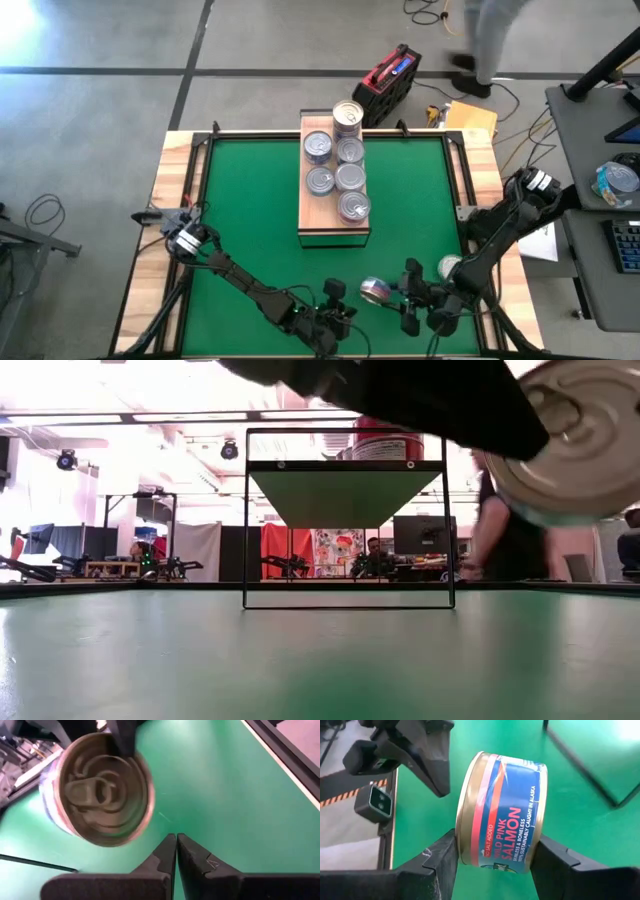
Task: Stack canned seafood by type on shelf
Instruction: Stack the dark blue tuna can on top of the dark blue can on the shelf
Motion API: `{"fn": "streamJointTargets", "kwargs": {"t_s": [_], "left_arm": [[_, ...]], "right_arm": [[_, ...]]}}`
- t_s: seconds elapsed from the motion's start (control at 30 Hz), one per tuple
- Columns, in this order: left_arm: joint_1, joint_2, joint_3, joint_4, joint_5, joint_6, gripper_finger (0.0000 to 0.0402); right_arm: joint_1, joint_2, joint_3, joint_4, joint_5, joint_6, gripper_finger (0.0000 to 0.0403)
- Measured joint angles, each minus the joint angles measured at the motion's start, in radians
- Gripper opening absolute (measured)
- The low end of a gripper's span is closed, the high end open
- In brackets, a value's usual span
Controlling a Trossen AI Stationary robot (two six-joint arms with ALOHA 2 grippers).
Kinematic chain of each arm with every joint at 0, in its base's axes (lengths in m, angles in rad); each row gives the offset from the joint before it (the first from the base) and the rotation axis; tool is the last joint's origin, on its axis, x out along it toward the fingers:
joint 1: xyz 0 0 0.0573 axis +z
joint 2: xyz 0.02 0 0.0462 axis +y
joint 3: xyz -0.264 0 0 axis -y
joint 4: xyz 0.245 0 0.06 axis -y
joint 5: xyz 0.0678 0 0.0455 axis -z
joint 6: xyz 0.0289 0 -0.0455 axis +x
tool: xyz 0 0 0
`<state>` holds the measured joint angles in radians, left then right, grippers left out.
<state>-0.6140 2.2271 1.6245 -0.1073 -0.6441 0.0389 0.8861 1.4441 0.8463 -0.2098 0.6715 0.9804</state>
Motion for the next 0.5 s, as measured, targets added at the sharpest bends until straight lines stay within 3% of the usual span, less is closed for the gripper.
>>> {"fn": "streamJointTargets", "kwargs": {"t_s": [0.17,0.33,0.5], "left_arm": [[-0.014,-0.082,-0.051,-0.014,0.001,0.054,0.0000],[-0.014,-0.209,-0.182,0.036,0.008,0.066,0.0000],[-0.013,-0.371,-0.412,0.353,0.105,0.155,0.0000]], "right_arm": [[0.032,-0.026,0.000,0.009,0.107,-0.055,0.0190],[0.030,-0.028,-0.002,0.022,0.134,-0.148,0.0190],[0.014,-0.039,-0.002,0.149,0.139,-0.329,0.0190]]}}
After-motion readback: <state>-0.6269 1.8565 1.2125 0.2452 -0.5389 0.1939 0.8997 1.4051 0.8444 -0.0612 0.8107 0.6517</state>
